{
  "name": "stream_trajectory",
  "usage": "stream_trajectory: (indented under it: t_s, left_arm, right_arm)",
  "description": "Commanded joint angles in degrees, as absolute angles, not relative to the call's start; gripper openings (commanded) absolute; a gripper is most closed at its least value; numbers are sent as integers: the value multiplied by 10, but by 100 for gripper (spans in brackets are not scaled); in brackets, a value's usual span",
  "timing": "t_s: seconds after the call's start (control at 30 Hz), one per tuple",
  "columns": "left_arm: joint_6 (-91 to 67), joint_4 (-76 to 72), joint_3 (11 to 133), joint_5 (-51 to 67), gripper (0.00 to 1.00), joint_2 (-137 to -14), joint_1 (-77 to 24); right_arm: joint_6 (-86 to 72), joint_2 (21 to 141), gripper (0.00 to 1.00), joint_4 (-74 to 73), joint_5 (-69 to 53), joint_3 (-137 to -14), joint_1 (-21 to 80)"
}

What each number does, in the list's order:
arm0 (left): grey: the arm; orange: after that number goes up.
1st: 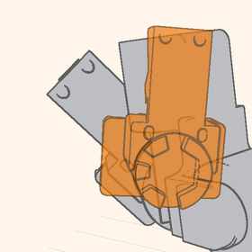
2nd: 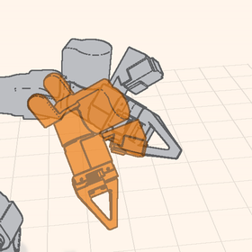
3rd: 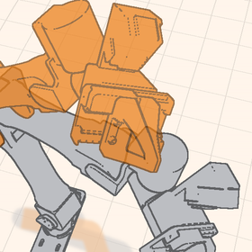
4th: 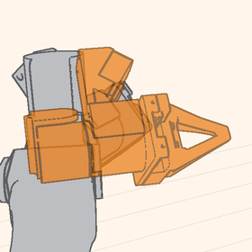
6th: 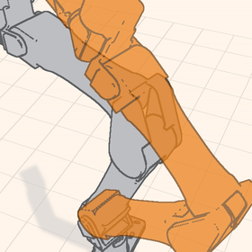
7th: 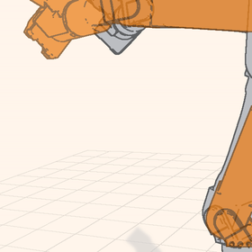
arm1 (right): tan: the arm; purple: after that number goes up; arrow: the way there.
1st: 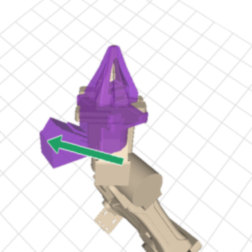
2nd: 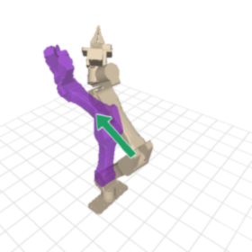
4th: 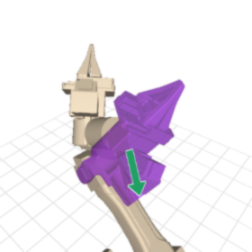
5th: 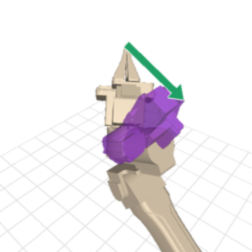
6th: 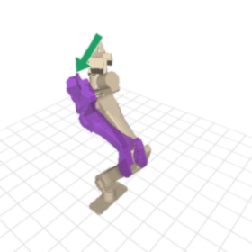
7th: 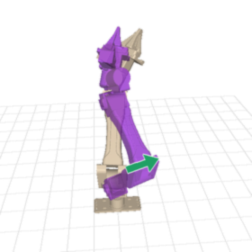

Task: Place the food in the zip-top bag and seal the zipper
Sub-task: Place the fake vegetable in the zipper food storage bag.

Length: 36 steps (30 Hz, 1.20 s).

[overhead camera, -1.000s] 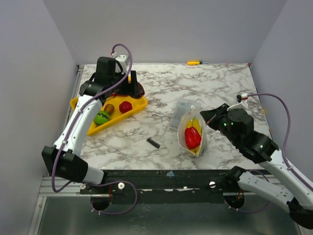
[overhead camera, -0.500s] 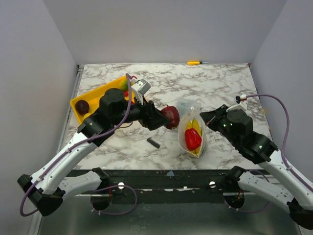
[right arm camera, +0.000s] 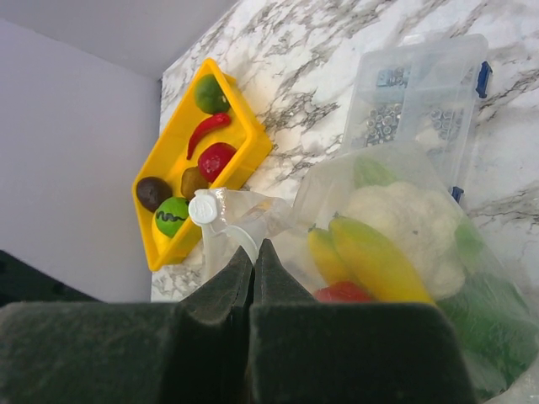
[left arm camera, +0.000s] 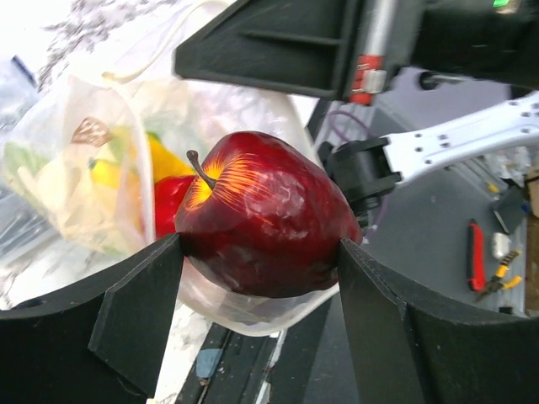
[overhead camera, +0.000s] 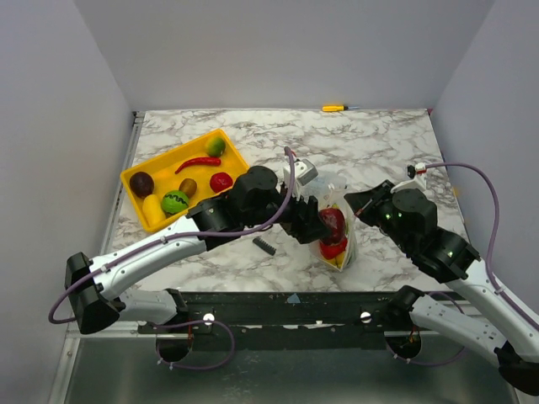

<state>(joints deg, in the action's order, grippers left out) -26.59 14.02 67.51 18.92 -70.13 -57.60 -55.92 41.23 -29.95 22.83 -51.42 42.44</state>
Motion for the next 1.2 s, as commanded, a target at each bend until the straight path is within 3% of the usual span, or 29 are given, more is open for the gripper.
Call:
stream_trajectory:
  t_s: [0.0,0.23,0.4,0.53,0.7,0.97,1.17]
  left_arm:
    - [-256,163,706,125,15,-719,-582]
    - [-278,179,750,140,34,-787,-585]
    - [-277,207,784,128,72,-817,-585]
    - [-268,212,787,126,83,-813,-585]
    - [-265,204,773,125,91,-793,-586]
    - [-243,240,761,84,92,-743,-584]
    - [-251,269,724,32,77,-700,-582]
  right_arm:
    - [-567,404,0,-290,229,-520,426]
    - [-567,405,0,-291,227,-519,426]
    - [-567,404,0,-294,230,-523,427]
    - [-565,402,0,-299,235,-525,427]
    - [-559,406,0,-300,236,-529,427]
    - [-557,409,0,-299,237,-529,427]
    - [-560,405,0,-298,237,-527,427]
